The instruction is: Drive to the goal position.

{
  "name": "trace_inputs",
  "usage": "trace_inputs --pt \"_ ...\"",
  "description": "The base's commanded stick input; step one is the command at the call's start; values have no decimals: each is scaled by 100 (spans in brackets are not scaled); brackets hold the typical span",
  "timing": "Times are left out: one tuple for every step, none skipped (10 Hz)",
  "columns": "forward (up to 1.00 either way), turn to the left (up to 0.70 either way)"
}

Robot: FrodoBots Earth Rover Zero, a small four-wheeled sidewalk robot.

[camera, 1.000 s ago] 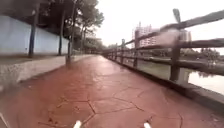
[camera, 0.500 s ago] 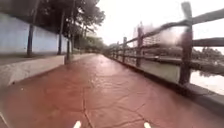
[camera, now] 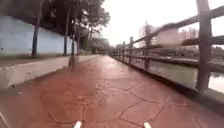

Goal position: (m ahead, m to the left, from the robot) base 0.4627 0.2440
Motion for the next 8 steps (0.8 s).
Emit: trace_inputs --pt "50 11" --pt "50 39" --pt "50 50" --pt "50 50" --pt "50 45" --pt "50 35" --pt "50 0" --pt "50 0"
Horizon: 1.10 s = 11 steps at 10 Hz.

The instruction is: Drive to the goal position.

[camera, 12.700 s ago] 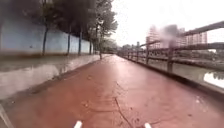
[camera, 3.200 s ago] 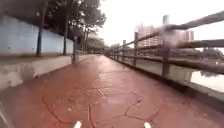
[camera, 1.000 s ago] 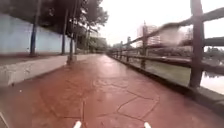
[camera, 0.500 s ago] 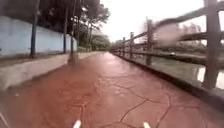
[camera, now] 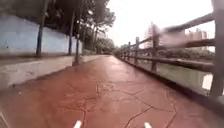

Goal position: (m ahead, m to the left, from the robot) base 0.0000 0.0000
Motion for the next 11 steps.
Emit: trace_inputs --pt "50 0" --pt "50 0" --pt "50 0" --pt "50 0" --pt "50 0" --pt "50 0" --pt "0 0" --pt "0 0" --pt "0 0" --pt "0 0" --pt "0 0"
